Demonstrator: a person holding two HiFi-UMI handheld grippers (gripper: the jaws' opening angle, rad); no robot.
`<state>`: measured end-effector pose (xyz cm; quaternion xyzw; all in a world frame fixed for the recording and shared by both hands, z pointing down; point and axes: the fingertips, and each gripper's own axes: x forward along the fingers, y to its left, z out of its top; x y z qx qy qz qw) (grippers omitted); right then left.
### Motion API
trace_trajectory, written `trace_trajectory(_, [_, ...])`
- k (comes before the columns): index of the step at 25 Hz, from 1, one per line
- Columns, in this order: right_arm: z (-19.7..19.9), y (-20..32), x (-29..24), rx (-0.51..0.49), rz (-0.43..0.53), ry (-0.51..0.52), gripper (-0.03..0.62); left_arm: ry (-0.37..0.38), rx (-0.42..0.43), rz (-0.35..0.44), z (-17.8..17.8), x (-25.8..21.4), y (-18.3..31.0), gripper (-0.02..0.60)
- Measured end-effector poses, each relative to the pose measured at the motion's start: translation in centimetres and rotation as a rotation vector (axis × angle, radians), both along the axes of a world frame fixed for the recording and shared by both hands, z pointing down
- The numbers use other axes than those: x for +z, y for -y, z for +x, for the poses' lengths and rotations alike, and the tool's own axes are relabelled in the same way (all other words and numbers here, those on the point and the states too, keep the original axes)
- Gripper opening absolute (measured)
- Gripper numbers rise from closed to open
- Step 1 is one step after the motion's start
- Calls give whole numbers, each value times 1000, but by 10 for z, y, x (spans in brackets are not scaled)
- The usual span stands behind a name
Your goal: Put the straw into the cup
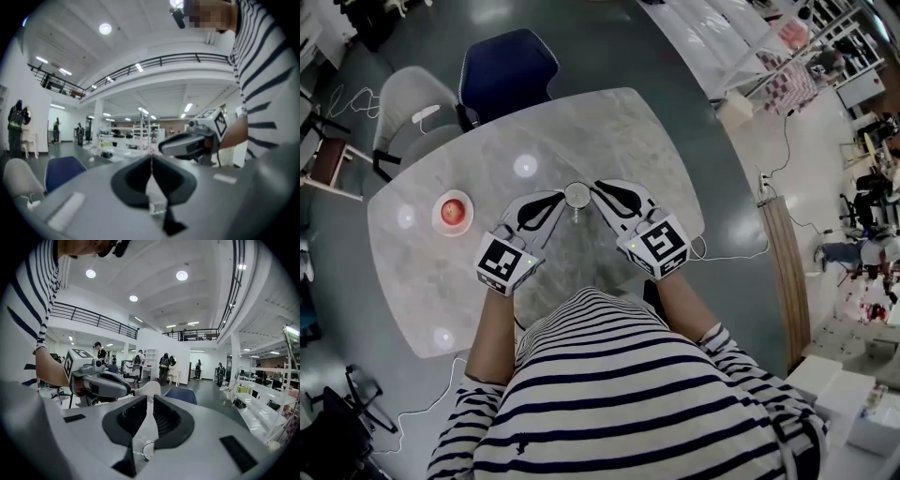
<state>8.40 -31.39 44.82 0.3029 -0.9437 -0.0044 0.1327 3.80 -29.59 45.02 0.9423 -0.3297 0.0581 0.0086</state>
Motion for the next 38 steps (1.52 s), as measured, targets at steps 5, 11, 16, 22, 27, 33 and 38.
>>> trace_trajectory(5, [4, -10, -19, -4, 61, 26, 25, -3, -1, 23, 3, -13, -3, 9])
trace_trajectory(11, [7, -17, -32, -10, 94, 48, 17, -29, 13, 46, 6, -19, -5, 9])
trace_trajectory(16, [3, -21, -43, -34, 124, 49, 15, -26, 12, 43, 5, -21, -3, 9])
trace_trajectory(22, [3, -20, -44, -25, 126, 38, 6, -28, 13, 46, 5, -22, -3, 9])
trace_trajectory(27, [6, -17, -38, -15, 122, 24, 6, -30, 1, 42, 2, -20, -1, 9])
trace_trajectory(33, [5, -18, -35, -19, 120, 17, 6, -33, -6, 41, 1, -17, -1, 9])
trace_trajectory(38, [5, -17, -37, -23, 122, 12, 6, -37, -9, 41, 1, -20, -1, 9])
